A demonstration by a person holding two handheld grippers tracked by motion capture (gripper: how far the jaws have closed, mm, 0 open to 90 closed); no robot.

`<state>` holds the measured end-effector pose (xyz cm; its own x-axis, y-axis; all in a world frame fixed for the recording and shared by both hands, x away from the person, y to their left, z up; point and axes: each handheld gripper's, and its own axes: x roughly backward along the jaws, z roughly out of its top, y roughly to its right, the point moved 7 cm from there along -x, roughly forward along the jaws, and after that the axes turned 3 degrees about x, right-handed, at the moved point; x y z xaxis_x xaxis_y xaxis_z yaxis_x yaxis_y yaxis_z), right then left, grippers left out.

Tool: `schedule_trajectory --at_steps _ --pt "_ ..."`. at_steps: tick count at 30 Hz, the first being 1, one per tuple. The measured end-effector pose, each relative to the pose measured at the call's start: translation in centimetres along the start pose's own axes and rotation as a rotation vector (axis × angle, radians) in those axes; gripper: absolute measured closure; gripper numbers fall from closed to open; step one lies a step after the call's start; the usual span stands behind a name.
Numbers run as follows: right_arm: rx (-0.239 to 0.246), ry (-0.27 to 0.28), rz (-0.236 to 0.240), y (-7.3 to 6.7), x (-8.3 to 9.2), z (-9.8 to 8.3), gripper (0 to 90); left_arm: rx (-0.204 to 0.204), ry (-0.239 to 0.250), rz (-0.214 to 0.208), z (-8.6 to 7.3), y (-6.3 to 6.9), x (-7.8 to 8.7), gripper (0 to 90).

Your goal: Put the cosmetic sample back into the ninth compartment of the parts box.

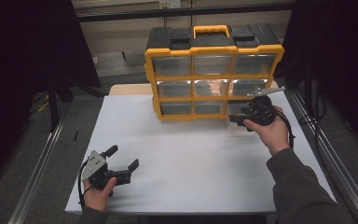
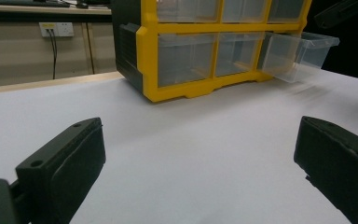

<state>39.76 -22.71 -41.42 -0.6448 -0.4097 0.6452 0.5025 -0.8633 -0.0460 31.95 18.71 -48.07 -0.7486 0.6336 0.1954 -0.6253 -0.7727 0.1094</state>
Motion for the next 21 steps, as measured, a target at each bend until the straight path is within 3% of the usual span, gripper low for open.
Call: schedule_trajectory --at_steps 16,21 --pt "-0.009 0.003 -0.033 1.3 -0.4 0.1 40.0 0.000 -0.003 0.000 0.0 0.0 0.0 2.2" --pt "-0.031 -0.010 -0.037 1.3 -0.6 0.1 40.0 -0.004 -0.003 -0.003 0.0 0.0 0.1 2.2"
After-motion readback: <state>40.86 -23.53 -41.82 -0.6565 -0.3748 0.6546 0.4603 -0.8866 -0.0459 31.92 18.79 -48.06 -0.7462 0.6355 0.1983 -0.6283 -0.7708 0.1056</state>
